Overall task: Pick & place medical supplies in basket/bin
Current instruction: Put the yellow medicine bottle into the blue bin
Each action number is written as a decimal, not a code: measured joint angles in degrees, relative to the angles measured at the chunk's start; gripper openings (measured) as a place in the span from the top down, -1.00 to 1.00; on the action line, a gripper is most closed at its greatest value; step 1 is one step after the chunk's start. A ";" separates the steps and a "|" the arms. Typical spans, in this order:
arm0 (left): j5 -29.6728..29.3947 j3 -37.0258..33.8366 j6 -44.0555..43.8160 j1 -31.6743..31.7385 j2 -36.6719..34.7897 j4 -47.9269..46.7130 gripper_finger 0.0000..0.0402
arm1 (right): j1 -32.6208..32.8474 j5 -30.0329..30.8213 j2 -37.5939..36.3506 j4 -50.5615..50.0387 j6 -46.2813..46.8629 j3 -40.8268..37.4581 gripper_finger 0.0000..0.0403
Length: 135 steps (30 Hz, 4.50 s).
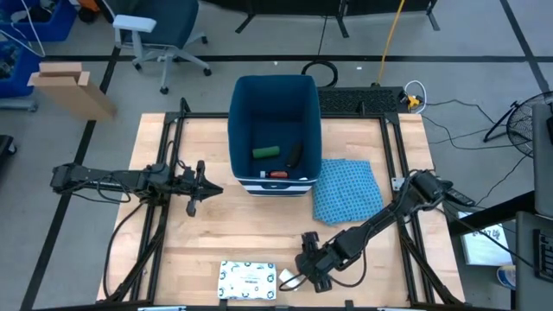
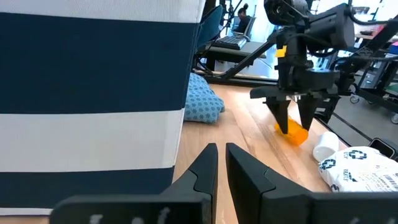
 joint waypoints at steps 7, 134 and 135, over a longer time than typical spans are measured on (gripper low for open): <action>0.41 0.00 -0.06 0.00 0.00 -0.13 0.81 | -1.87 -3.94 -4.20 1.54 -2.43 0.00 0.16; -0.13 0.02 0.10 0.01 0.02 -4.06 0.81 | -6.01 17.57 -88.43 51.00 -16.58 -70.42 0.10; -0.13 0.02 0.05 0.00 0.02 -4.15 0.81 | -6.01 19.49 -88.46 51.27 -17.08 -70.42 0.10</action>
